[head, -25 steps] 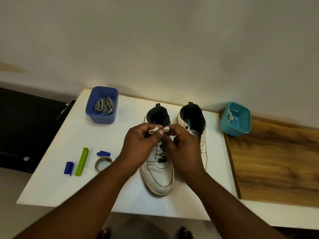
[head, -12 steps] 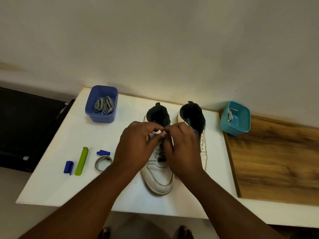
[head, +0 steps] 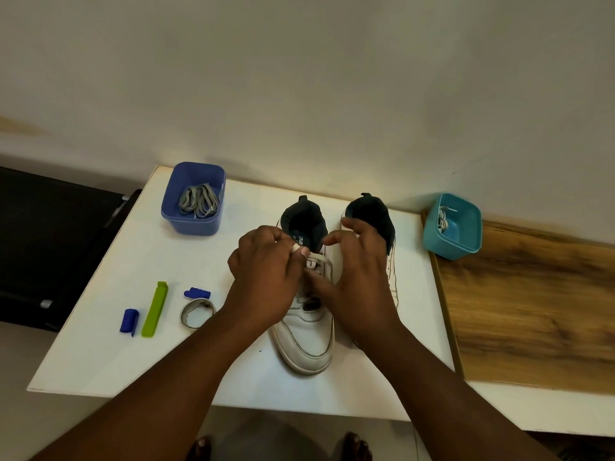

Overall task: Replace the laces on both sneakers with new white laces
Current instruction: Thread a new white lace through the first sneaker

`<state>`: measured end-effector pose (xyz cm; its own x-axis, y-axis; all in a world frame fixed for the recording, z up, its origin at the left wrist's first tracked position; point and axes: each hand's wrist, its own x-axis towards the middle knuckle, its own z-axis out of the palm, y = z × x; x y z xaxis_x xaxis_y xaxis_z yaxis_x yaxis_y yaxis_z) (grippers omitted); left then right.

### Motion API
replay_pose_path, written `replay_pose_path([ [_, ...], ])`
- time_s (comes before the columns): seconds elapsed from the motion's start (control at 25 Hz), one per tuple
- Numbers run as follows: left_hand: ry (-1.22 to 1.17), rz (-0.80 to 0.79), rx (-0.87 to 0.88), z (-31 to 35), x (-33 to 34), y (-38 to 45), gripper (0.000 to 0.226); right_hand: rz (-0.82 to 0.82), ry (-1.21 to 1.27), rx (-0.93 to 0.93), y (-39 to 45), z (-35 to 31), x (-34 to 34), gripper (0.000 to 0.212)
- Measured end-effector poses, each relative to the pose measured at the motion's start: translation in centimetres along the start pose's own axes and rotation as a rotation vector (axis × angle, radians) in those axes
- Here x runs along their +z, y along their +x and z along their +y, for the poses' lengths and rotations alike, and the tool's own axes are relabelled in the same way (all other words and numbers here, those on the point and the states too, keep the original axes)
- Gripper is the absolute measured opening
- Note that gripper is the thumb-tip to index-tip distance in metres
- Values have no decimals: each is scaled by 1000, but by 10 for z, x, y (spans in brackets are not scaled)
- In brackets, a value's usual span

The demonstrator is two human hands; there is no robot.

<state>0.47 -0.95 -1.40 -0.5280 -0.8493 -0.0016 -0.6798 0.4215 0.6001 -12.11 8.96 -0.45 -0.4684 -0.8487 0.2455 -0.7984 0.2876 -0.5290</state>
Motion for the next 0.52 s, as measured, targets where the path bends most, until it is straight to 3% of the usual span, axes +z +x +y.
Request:
replay_pose_path([
  [0.12, -83, 1, -44, 0, 0, 1, 37, 126, -115, -141, -1, -3, -4, 28],
  [0.24, -144, -5, -66, 0, 1, 3, 38, 122, -235, -241, -3, -3, -3, 13],
  [0.52, -376, 33, -124, -8, -2, 7, 34, -71, -379, -189, -2, 6, -23, 30],
])
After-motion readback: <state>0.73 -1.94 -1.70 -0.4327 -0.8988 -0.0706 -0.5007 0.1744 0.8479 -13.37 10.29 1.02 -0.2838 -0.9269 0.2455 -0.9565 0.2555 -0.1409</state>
